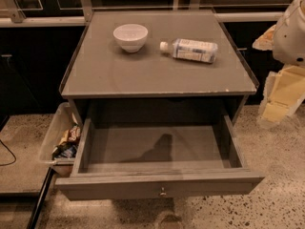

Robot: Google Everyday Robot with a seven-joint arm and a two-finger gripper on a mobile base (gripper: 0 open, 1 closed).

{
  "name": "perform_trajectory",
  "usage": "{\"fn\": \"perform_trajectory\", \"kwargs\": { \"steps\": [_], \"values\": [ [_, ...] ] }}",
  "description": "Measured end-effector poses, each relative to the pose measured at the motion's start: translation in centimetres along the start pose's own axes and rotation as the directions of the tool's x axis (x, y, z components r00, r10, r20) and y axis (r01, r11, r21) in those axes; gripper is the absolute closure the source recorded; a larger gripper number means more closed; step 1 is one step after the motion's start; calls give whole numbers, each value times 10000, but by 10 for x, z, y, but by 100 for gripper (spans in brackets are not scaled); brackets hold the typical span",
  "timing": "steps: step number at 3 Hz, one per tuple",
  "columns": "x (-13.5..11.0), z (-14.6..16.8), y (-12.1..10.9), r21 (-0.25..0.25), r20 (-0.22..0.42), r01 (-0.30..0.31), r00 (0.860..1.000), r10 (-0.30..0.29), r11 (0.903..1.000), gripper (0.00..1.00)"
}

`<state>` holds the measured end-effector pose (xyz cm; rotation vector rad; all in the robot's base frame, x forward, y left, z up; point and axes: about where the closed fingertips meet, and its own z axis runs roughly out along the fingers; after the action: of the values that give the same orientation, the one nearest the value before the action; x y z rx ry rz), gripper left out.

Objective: Close top drawer

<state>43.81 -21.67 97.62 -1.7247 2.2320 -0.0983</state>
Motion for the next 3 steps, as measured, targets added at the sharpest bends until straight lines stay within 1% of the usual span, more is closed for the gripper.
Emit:
{"fn": "perform_trajectory", "kwargs": {
  "steps": [1,2,3],
  "values": [
    [0,0,0,0,0,0,10000,0,10000,0],
    [0,11,5,-30,-53,51,10000,-51,10000,0],
    [10,53,27,-329,-39,319,9995,-320,9989,0]
  ]
}}
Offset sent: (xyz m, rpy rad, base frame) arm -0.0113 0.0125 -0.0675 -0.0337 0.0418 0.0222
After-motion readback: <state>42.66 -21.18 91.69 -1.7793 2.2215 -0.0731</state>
